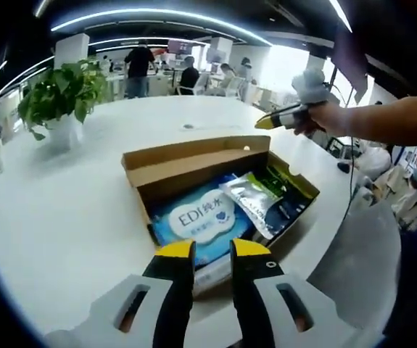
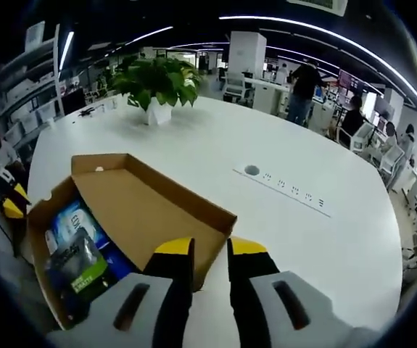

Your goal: Operate the shoe box by opening the lid, removing the specified soft item, and placing it in the target area until the item is outside and the box remains undamaged.

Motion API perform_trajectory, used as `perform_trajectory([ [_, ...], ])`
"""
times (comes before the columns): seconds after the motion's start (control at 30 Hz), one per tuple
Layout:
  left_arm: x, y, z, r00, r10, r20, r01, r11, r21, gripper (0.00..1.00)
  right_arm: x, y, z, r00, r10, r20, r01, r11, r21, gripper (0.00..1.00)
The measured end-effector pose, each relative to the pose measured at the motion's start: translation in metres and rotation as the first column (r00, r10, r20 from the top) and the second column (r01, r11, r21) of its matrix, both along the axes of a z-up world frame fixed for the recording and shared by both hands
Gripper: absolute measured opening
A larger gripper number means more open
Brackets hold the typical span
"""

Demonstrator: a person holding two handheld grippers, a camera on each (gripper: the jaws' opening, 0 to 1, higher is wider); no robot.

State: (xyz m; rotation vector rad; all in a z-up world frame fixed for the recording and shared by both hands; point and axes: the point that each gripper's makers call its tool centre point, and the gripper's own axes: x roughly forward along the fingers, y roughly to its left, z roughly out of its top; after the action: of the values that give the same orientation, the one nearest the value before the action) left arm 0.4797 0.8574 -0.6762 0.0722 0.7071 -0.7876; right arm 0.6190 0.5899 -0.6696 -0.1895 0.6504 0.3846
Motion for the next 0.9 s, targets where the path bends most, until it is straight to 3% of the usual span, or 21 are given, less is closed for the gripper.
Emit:
perform_trajectory([
  [0.9, 0.018, -0.053, -0.012, 0.997, -0.069, -0.039, 0.069, 0.997, -0.017, 0.18, -0.062, 0.017, -0.002, 1.0, 0.015, -0.011, -0.014, 0.999, 0.045, 0.14],
])
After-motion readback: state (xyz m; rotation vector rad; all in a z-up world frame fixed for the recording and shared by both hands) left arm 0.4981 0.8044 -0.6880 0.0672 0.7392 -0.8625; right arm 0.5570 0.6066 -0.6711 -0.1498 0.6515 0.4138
